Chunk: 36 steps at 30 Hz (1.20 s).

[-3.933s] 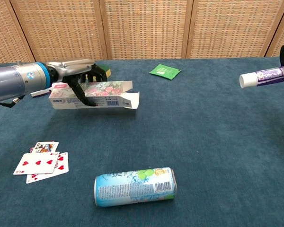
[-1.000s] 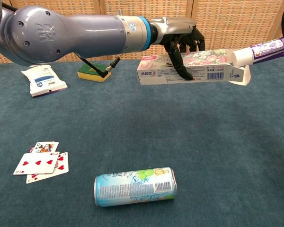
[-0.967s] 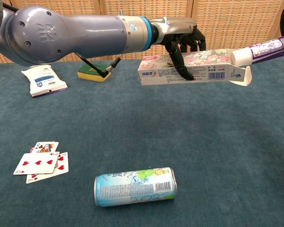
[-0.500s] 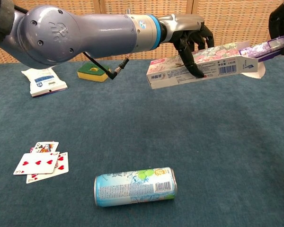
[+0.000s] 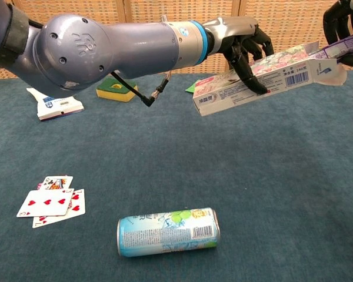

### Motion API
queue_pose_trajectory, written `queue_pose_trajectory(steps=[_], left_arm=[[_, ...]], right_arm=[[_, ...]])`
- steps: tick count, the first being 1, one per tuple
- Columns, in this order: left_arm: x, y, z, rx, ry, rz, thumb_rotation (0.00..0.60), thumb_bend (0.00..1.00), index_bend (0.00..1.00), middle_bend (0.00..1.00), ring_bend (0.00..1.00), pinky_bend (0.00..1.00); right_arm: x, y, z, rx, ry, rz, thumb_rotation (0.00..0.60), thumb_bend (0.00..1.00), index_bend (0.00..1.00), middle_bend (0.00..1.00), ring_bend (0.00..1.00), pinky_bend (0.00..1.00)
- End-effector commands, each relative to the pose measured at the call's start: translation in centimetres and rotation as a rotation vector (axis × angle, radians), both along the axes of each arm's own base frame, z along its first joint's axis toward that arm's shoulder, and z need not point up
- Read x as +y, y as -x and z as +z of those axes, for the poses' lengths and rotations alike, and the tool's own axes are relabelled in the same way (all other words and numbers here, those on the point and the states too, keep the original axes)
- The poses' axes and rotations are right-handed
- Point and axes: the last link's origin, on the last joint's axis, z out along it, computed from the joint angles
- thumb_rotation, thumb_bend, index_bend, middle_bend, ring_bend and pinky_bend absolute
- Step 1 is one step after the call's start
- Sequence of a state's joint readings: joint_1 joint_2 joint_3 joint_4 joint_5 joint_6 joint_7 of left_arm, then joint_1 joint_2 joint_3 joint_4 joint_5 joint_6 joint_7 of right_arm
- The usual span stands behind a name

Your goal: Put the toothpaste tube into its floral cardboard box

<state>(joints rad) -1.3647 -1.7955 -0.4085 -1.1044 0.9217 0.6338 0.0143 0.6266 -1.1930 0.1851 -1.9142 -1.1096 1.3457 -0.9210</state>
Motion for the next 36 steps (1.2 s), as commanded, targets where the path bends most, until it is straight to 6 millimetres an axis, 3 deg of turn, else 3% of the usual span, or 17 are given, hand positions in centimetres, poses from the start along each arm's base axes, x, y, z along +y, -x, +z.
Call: queue_pose_trajectory(steps=[1,7,9,11,15,17,22,27,33,36], left_arm=[[-0.3,0.0,-0.3,-0.105,0.037,0.058,0.600,0.23,0.54,0.52,0.47,0.49],[-0.8,0.1,-1.2,-0.284,0.156,0.192,0.600,0.22,0.54,0.52,0.47,0.49],[-0.9,0.1,-1.6,-0.317,0.164,0.207,0.600,0.22,0.55,0.52,0.47,0.49],[-1.0,0.1,-2.0,-0.342,0.170,0.217,0.600,0.22,0.55,0.53,0.47,0.49],[-1.3,0.2,-2.8,-0.411,0.193,0.251,0.600,0.23,0.55,0.53,0.47,0.49],[-1.4,0.2,-3.1,-0.444,0.206,0.267,0.600,0.22,0.55,0.53,0.47,0.49],[-1.5,-0.1,-3.7,-0.511,0.224,0.282,0.600,0.22,0.55,0.53,0.47,0.49],[-1.1,-0.5,-3.7,-0.638,0.278,0.336,0.600,0.23,0.55,0.53,0.47,0.49],[-0.4,-0.3,-2.8,-0.792,0.262,0.362,0.600,0.23,0.55,0.53,0.47,0.49],[-0.1,0.2,-2.3,-0.791,0.250,0.346,0.600,0.23,0.55,0.53,0.47,0.49]], right_arm=[[0.0,0.0,-0.1,0.019,0.011,0.010,0.600,0.57,0.59,0.58,0.46,0.40],[-0.2,0.1,0.0,0.100,0.059,0.057,0.600,0.57,0.55,0.54,0.46,0.40],[-0.1,0.1,0.0,0.122,0.079,0.074,0.600,0.57,0.42,0.46,0.45,0.39],[-0.1,0.2,0.0,0.122,0.095,0.079,0.600,0.57,0.19,0.34,0.43,0.38],[0.2,0.3,0.3,0.129,0.149,0.103,0.600,0.52,0.05,0.16,0.38,0.30],[0.4,0.4,0.4,0.154,0.183,0.114,0.600,0.43,0.01,0.07,0.36,0.24],[0.7,0.9,0.9,0.202,0.269,0.151,0.600,0.28,0.00,0.00,0.35,0.15],[0.9,2.4,3.3,0.291,0.439,0.164,0.600,0.26,0.00,0.00,0.29,0.04],[-1.2,5.0,6.0,0.284,0.481,0.103,0.600,0.23,0.00,0.00,0.21,0.00],[-2.3,6.8,6.9,0.247,0.455,0.057,0.600,0.18,0.00,0.00,0.19,0.00]])
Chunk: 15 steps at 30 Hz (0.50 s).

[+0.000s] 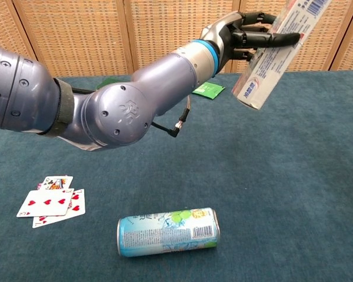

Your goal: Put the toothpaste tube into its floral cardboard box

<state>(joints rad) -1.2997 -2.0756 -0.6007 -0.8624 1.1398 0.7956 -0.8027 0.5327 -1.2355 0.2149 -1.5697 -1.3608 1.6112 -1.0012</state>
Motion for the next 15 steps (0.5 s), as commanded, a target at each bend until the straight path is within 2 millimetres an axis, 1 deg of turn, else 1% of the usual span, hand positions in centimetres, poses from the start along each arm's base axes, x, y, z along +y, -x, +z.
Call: queue_pose_trajectory(steps=[1,2,4,6,8,10,12,14,15], left_arm=[[0.5,0.7,0.6,0.012,-0.042,-0.014,0.600,0.23,0.55,0.53,0.47,0.49],[0.7,1.1,0.9,0.049,-0.074,-0.035,0.600,0.23,0.55,0.53,0.47,0.49],[0.9,1.7,1.2,0.089,-0.109,-0.059,0.600,0.23,0.55,0.53,0.47,0.49],[1.0,2.3,1.5,0.123,-0.137,-0.080,0.600,0.23,0.55,0.53,0.47,0.49],[1.2,3.5,2.0,0.183,-0.172,-0.112,0.600,0.23,0.55,0.53,0.47,0.49],[1.4,5.0,2.7,0.257,-0.215,-0.152,0.600,0.23,0.55,0.53,0.47,0.49],[1.5,6.9,3.4,0.338,-0.246,-0.191,0.600,0.23,0.55,0.53,0.47,0.49],[1.6,8.3,3.7,0.392,-0.257,-0.207,0.600,0.23,0.55,0.53,0.47,0.49],[1.7,9.6,4.0,0.436,-0.260,-0.212,0.600,0.23,0.55,0.53,0.47,0.49]], right_arm=[[-1.7,2.8,1.7,-0.068,-0.020,-0.066,0.600,0.15,0.00,0.00,0.17,0.00],[-2.0,3.5,1.9,-0.088,-0.034,-0.083,0.600,0.11,0.00,0.00,0.15,0.00],[-2.2,4.2,2.1,-0.112,-0.052,-0.098,0.600,0.05,0.00,0.00,0.09,0.00],[-2.3,4.9,2.2,-0.138,-0.067,-0.117,0.600,0.01,0.00,0.00,0.05,0.00],[-2.4,5.8,2.3,-0.183,-0.089,-0.141,0.600,0.00,0.00,0.00,0.02,0.00],[-2.4,6.6,2.4,-0.226,-0.109,-0.161,0.600,0.00,0.00,0.00,0.01,0.00],[-2.3,7.3,2.5,-0.261,-0.122,-0.179,0.600,0.00,0.00,0.00,0.01,0.00],[-2.2,7.6,2.5,-0.273,-0.125,-0.184,0.600,0.00,0.00,0.00,0.01,0.00],[-2.2,7.9,2.5,-0.282,-0.126,-0.188,0.600,0.00,0.00,0.00,0.01,0.00]])
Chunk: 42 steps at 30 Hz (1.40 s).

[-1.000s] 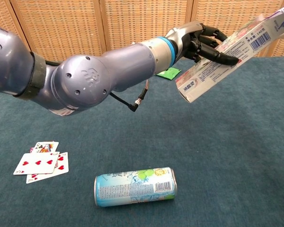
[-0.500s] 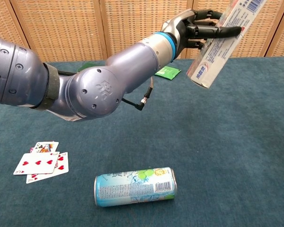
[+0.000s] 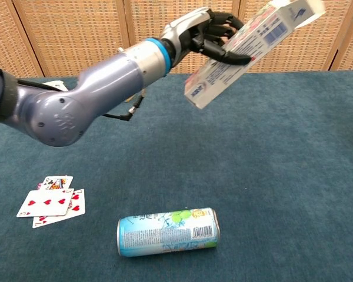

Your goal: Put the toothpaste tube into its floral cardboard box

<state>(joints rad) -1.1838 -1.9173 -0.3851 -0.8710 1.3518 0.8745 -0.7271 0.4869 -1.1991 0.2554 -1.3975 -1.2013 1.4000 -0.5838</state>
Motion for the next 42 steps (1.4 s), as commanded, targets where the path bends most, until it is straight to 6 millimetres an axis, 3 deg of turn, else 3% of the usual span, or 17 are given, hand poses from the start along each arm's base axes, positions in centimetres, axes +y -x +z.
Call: queue_pose_trajectory(steps=[1,4,9,16,26,28,30,33,35,38,42], left_arm=[[0.1,4.2,1.1,0.135,-0.030,-0.011,0.600,0.22,0.55,0.53,0.47,0.49],[0.0,8.4,1.8,0.290,-0.045,-0.023,0.600,0.22,0.55,0.53,0.47,0.49],[-0.2,11.8,2.6,0.401,-0.068,-0.030,0.600,0.23,0.55,0.53,0.47,0.49],[-0.7,14.6,2.5,0.512,-0.075,-0.031,0.600,0.23,0.55,0.52,0.47,0.49],[-0.9,16.2,0.9,0.593,-0.083,-0.026,0.600,0.23,0.55,0.50,0.47,0.49],[-0.9,16.7,0.4,0.621,-0.081,-0.024,0.600,0.22,0.55,0.47,0.42,0.46],[-0.9,17.1,0.0,0.640,-0.091,-0.025,0.600,0.23,0.55,0.40,0.29,0.34],[-1.0,17.5,-0.4,0.644,-0.089,-0.010,0.600,0.23,0.44,0.19,0.07,0.14],[-1.1,17.6,-0.6,0.640,-0.079,0.000,0.600,0.23,0.25,0.04,0.00,0.04],[-1.1,17.9,-0.7,0.654,-0.059,0.005,0.600,0.23,0.05,0.00,0.00,0.00],[-1.3,18.0,-0.5,0.639,-0.042,0.015,0.600,0.23,0.00,0.00,0.00,0.00]], right_arm=[[0.3,1.3,0.2,-0.032,-0.006,-0.031,0.600,0.00,0.00,0.00,0.01,0.00],[0.6,2.0,0.1,-0.073,-0.016,-0.057,0.600,0.00,0.00,0.00,0.01,0.00],[0.7,2.6,0.0,-0.086,-0.025,-0.075,0.600,0.00,0.00,0.00,0.01,0.00],[1.0,3.3,-0.6,-0.107,-0.048,-0.100,0.600,0.00,0.00,0.00,0.01,0.00],[1.1,3.7,-0.8,-0.117,-0.059,-0.110,0.600,0.00,0.00,0.00,0.01,0.00],[1.1,3.8,-0.8,-0.118,-0.061,-0.112,0.600,0.00,0.00,0.00,0.01,0.00],[1.1,3.8,-0.8,-0.120,-0.062,-0.113,0.600,0.00,0.00,0.00,0.01,0.00],[1.1,3.9,-0.9,-0.118,-0.062,-0.114,0.600,0.00,0.00,0.00,0.01,0.00],[1.1,3.9,-0.9,-0.119,-0.063,-0.116,0.600,0.00,0.00,0.00,0.01,0.00],[1.1,3.9,-1.1,-0.117,-0.066,-0.114,0.600,0.00,0.00,0.00,0.01,0.00],[1.2,3.8,-1.1,-0.122,-0.066,-0.110,0.600,0.00,0.00,0.00,0.01,0.00]])
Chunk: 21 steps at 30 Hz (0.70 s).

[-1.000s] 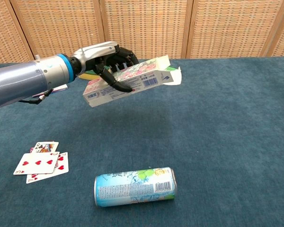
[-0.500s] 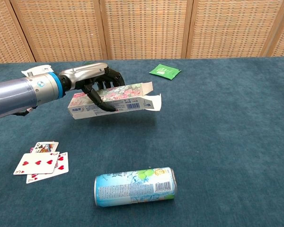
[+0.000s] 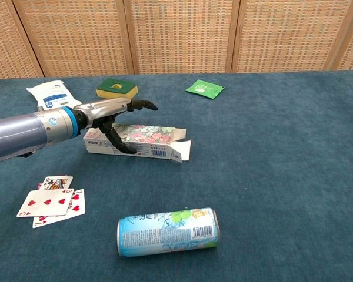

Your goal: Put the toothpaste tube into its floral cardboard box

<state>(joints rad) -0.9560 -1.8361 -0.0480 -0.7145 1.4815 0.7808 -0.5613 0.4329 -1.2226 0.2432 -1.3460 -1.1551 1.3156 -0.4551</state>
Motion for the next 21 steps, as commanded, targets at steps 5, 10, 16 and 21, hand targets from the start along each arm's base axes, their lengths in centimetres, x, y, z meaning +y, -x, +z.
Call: queue_pose_trajectory(steps=[5,10,16,21], left_arm=[[-0.1,-0.2,2.1,-0.086,-0.015,-0.003,0.600,0.22,0.00,0.00,0.00,0.00],[-1.0,0.1,7.5,-0.142,-0.108,-0.084,0.600,0.22,0.00,0.00,0.00,0.00],[-5.3,4.4,15.9,-0.103,-0.398,-0.005,0.600,0.20,0.00,0.00,0.00,0.00],[-8.9,6.8,18.8,-0.097,-0.534,0.079,0.600,0.19,0.00,0.00,0.00,0.00]], right_arm=[[0.4,-0.1,0.3,-0.022,0.008,0.013,0.600,0.00,0.00,0.00,0.01,0.00],[1.6,-0.2,0.5,-0.081,-0.006,0.056,0.600,0.00,0.00,0.00,0.01,0.00],[4.8,-0.1,-0.4,-0.219,-0.098,0.196,0.600,0.00,0.00,0.00,0.01,0.00],[6.3,0.5,-1.2,-0.285,-0.156,0.225,0.600,0.00,0.00,0.00,0.00,0.00]])
